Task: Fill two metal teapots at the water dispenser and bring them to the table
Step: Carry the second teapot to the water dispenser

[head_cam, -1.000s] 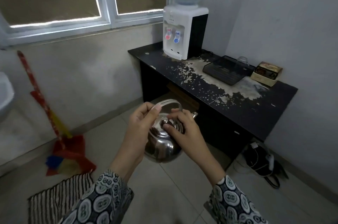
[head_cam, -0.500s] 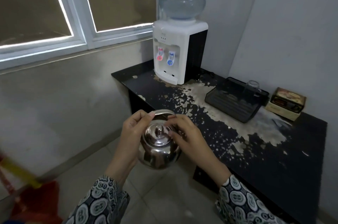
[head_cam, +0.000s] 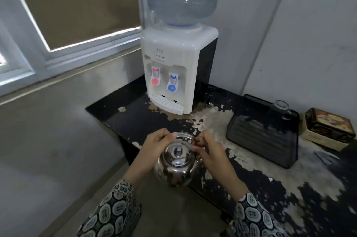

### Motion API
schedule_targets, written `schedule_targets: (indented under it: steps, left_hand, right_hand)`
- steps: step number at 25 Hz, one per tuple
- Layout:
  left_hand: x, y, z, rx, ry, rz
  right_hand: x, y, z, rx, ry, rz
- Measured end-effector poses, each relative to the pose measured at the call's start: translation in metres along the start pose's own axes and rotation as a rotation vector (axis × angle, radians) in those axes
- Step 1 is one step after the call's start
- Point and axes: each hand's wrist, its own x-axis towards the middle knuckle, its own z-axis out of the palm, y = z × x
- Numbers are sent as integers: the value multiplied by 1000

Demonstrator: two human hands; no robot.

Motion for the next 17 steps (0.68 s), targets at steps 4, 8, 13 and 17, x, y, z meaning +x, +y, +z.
schedule_targets:
  steps: [4,8,13,17]
  left_hand:
    - [76,-17,-30,155,-173,-32]
    - [130,-43,-37,208,-258,-33]
    - [168,-65,-27,250,-282,-49]
    - [182,-75,-20,286,-316,-70]
  right_hand:
    - [56,24,21,25,143,163]
    - [92,46,29,-66,193,206]
    - [114,72,20,-160,110,279]
    - [121,87,16,-176,67,294]
